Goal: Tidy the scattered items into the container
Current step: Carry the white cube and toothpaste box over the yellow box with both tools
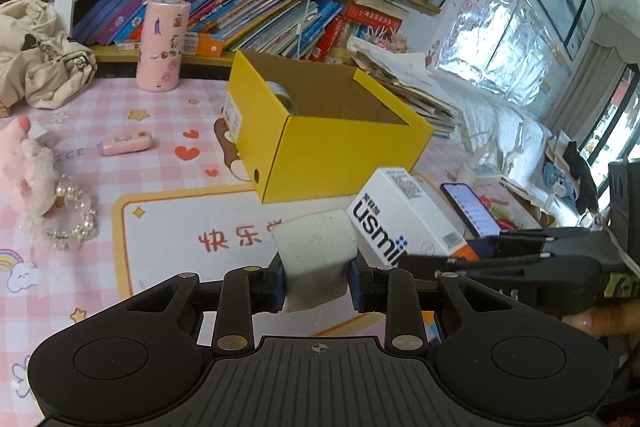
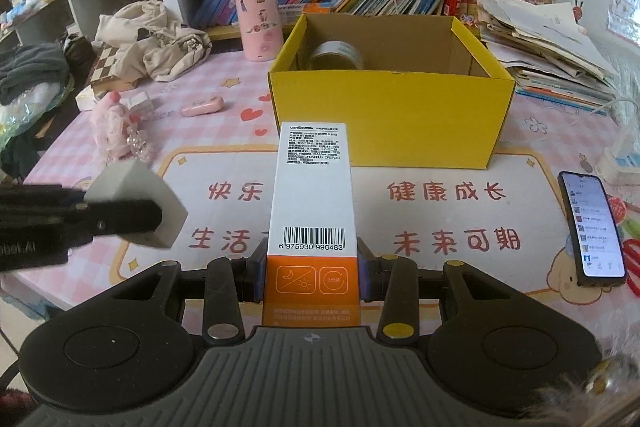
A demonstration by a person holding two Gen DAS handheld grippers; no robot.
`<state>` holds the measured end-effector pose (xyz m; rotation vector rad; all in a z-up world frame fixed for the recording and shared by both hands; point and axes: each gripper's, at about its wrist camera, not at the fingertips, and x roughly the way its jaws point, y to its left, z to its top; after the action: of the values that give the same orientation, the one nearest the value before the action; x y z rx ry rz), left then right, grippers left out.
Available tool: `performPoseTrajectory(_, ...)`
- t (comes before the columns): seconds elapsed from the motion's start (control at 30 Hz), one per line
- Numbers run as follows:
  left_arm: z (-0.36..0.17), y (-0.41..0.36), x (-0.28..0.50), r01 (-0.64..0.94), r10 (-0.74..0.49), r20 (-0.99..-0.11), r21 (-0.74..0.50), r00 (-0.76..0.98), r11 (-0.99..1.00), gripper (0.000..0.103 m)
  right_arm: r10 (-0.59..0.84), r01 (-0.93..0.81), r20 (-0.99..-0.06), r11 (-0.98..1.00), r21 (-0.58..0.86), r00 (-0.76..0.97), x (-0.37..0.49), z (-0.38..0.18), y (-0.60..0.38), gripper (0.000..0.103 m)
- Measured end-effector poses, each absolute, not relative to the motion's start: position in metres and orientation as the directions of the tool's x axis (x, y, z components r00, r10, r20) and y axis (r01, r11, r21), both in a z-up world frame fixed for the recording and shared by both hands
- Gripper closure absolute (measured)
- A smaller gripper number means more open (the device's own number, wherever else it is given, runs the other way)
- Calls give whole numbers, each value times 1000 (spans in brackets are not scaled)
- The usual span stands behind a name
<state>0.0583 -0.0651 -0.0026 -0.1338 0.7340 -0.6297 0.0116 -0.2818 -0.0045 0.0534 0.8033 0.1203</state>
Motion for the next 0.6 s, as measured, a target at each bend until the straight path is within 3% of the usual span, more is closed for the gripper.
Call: performPoseTrajectory(0.6,-4,-120,76,586,-641,-591,-321,490,744,75,49,32,-710,994,101,702,11,-4,-333,66)
